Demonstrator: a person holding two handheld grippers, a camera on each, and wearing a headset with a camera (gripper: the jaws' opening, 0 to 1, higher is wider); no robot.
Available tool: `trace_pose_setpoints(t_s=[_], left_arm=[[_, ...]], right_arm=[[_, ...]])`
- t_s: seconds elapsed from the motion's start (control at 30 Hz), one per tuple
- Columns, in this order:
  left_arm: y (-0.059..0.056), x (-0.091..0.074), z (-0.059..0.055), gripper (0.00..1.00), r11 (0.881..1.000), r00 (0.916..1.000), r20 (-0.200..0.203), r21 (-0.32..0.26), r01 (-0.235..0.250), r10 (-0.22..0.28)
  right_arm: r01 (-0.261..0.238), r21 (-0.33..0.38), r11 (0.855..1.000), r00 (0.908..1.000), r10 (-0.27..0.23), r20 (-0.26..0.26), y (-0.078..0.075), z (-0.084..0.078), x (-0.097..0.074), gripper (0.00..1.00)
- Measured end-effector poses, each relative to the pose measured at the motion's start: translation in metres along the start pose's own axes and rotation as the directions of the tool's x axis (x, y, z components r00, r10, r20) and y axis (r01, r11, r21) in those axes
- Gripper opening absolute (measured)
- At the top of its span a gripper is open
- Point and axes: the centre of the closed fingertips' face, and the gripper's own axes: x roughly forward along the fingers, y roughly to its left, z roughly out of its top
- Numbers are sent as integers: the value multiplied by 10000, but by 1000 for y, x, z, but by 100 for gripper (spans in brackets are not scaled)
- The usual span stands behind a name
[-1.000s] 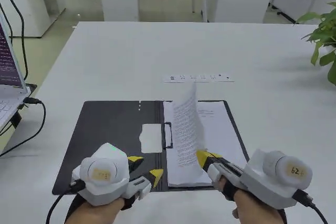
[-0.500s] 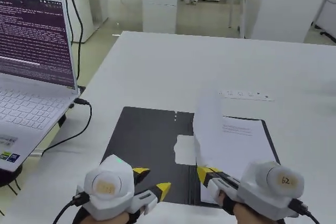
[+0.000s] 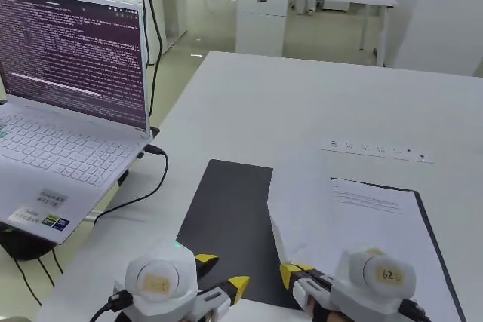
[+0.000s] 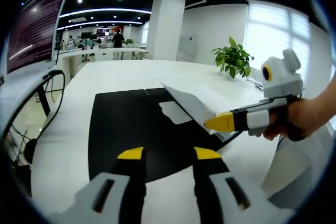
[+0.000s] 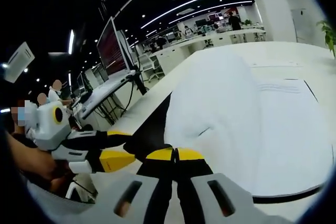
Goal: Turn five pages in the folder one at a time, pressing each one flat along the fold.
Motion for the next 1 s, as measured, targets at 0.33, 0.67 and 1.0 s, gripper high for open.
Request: trace_pose_setpoints(t_s=[0.33, 0.67, 1.0], left_arm=[[10, -12, -4, 33, 9993, 9995, 94, -218, -313, 315], [13, -13, -7, 33, 9990, 9991, 19, -179, -415, 416], [8, -1, -3, 33, 9998, 9997, -140, 66, -213, 214]], right_arm=[[-450, -659, 9968, 9962, 398, -775, 21, -17, 26, 0], [-185, -817, 9965, 9921, 82, -1252, 19, -32, 40, 0], [-435, -1180, 9921, 9843, 223, -1749, 21, -49, 44, 3]])
